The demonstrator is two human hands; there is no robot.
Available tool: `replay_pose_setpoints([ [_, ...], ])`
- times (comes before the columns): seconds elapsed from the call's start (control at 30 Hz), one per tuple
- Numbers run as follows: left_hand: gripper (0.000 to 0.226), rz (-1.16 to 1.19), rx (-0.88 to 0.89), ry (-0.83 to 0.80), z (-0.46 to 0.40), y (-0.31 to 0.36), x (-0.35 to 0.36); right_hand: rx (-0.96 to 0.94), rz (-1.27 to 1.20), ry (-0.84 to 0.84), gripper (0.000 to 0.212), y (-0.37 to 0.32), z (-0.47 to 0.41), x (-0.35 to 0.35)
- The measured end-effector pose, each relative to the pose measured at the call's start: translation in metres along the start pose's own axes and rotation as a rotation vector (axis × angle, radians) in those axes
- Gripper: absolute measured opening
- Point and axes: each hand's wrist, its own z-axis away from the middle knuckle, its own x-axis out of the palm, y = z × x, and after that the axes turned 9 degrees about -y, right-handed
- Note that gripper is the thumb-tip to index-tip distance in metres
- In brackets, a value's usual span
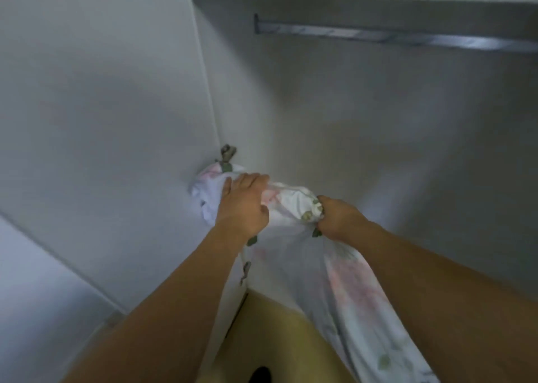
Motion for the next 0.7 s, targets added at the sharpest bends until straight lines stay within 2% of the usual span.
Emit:
replay_pose_setpoints([
  [0.13,0.075,0.088,-0.443,0.428,0.054,-0.041,-0.031,0.036,-0.044,0.013,0.048,-0.036,0.000,-0.004],
  [0.2,0.078,0.128,-0.568,0.563,0.083,-0.057,-0.036,0.030,-0.037,0.033,0.047,-0.055,0.001,-0.004],
  [0.3,0.080,0.153,-0.624,0.659,0.119,-0.066,-0.028,0.036,-0.049,0.077,0.046,-0.074,0.001,0.001],
  [0.47,0.074,0.257,-0.710,0.918,0.147,-0.066,-0.032,0.003,-0.098,0.095,0.052,-0.101,0.001,0.015],
  [0.57,0.071,0.395,-0.751,1.067,0.151,-0.067,-0.039,-0.004,-0.104,0.108,0.054,-0.109,0.001,0.019],
  [0.7,0.062,0.653,-0.667,1.107,0.153,-0.073,-0.047,-0.016,-0.100,0.120,0.055,-0.108,0.007,0.021],
])
